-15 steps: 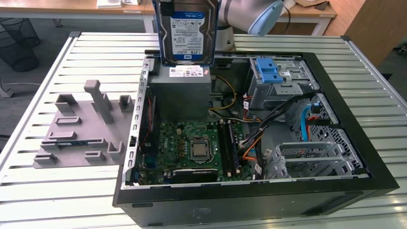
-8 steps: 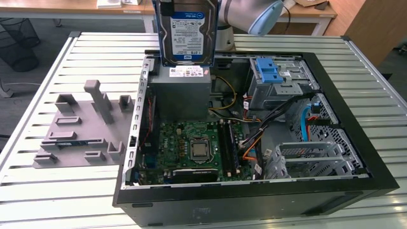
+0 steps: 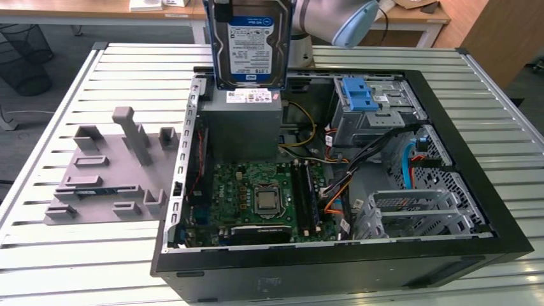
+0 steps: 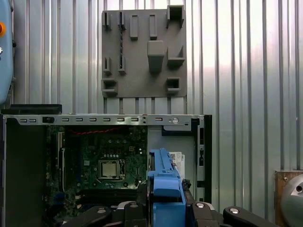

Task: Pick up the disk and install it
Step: 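Pick up the disk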

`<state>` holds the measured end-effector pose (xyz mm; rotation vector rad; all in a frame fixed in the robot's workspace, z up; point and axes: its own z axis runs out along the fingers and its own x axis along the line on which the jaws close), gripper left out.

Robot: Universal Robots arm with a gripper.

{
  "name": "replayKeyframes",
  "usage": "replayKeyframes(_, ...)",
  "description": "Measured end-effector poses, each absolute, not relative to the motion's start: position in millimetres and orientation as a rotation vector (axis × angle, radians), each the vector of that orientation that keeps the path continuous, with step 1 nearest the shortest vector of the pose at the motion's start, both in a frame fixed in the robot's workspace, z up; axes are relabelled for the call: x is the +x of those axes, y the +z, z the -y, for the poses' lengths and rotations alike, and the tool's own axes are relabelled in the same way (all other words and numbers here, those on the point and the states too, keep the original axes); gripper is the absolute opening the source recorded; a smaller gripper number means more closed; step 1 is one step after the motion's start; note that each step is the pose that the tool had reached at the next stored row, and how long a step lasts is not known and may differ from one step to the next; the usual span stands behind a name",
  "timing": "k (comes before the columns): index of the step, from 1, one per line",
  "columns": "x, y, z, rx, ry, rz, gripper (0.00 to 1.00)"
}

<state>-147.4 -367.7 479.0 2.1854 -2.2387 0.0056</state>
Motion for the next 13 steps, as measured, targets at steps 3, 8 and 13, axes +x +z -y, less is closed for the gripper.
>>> replayKeyframes(3, -147.4, 478.9, 368.9, 2.185, 0.006, 2.239, 0.36)
replayKeyframes(8, -147.4, 479.0, 369.6, 2.185, 0.006, 2.239, 0.36)
replayKeyframes(13, -147.4, 479.0, 369.6, 2.185, 0.006, 2.239, 0.36)
